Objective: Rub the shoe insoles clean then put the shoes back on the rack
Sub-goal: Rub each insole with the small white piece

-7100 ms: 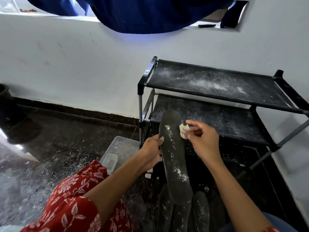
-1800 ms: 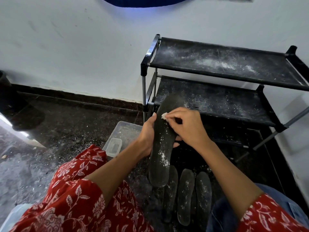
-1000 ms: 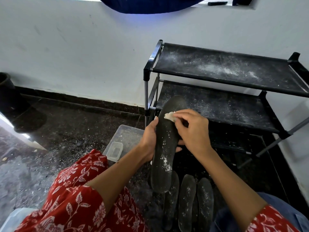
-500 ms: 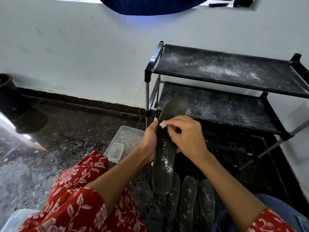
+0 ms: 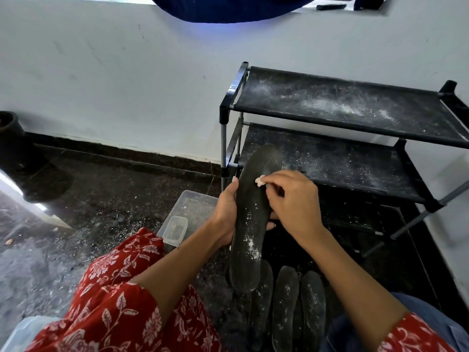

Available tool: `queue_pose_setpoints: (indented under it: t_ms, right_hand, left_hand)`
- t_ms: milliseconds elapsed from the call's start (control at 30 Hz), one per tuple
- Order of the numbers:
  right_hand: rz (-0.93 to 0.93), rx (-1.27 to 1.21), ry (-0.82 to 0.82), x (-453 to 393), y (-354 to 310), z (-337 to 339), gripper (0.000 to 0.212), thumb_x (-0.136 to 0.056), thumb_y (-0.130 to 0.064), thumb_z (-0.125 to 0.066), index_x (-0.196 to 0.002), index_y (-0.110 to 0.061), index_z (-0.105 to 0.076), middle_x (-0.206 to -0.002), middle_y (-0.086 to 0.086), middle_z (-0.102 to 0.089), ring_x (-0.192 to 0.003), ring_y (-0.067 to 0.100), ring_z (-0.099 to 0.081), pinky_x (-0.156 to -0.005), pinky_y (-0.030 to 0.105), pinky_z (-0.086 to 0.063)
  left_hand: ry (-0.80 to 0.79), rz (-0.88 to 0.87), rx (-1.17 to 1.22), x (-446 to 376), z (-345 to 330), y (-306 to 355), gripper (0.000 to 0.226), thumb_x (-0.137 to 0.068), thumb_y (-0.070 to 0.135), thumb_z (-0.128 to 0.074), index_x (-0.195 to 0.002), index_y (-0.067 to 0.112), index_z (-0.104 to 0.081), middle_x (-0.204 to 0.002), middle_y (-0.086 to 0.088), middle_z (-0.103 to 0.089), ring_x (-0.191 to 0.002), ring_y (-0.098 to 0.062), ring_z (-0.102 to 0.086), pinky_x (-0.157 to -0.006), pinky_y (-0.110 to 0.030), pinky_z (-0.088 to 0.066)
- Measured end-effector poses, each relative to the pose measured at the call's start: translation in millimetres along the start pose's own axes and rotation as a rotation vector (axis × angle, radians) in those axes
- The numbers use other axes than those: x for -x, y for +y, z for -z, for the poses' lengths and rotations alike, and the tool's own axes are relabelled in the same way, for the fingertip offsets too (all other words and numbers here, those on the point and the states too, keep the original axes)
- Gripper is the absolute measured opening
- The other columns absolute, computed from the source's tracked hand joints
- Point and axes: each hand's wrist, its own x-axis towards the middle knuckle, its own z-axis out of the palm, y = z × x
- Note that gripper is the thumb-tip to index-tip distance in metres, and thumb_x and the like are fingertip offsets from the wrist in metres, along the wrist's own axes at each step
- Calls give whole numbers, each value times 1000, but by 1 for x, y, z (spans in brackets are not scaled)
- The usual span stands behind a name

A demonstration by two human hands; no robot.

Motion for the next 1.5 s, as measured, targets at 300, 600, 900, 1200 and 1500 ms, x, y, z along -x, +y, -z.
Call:
queue_pose_setpoints:
  t_ms: [300, 600, 900, 1200, 1500]
  right_hand:
    - [26, -53, -42, 6, -7, -4, 15, -76, -9, -65, -85, -15, -76, -84, -3, -70, -80, 12, -63, -75, 27, -52]
    - [-16, -176, -38, 2, -6, -3, 15, -74, -4, -68, -85, -12, -76, -83, -1, -70, -78, 11, -63, -79, 24, -51]
    - [-61, 39, 98, -7, 14, -1, 17, -78, 0, -66, -88, -9, -75, -89, 3, -70, -84, 17, -63, -82, 15, -41]
    - [-89, -6, 189, -12, 19, 5, 16, -80, -1, -66, -91, -8, -74, -92, 5, -71, -87, 18, -64, -83, 23, -47]
    - [-37, -78, 129, -10, 16, 3, 14, -78, -4, -66, -88, -8, -75, -89, 3, -70, -83, 14, -63, -81, 21, -48]
  left_hand:
    - [31, -43, 4, -1, -1, 0, 64, -99, 52, -20, -93, 7, -65, -69, -13, -70, -56, -23, -68, -49, -30, -55]
    - [27, -9, -60, -2, 3, -3, 69, -96, 57, -19, -93, 6, -63, -78, -17, -68, -64, -27, -66, -55, -34, -56]
    - [-105, 86, -113, -3, 4, -8, 80, -94, 62, -12, -107, 1, -62, -90, -23, -70, -69, -31, -68, -58, -36, -56]
    - [-113, 66, -85, -4, 7, -7, 86, -94, 63, -9, -118, -2, -60, -111, -23, -65, -75, -31, -65, -63, -35, -54]
    - [-102, 60, -95, -3, 8, -6, 83, -94, 63, -10, -113, -1, -61, -101, -23, -68, -71, -31, -66, -60, -36, -54]
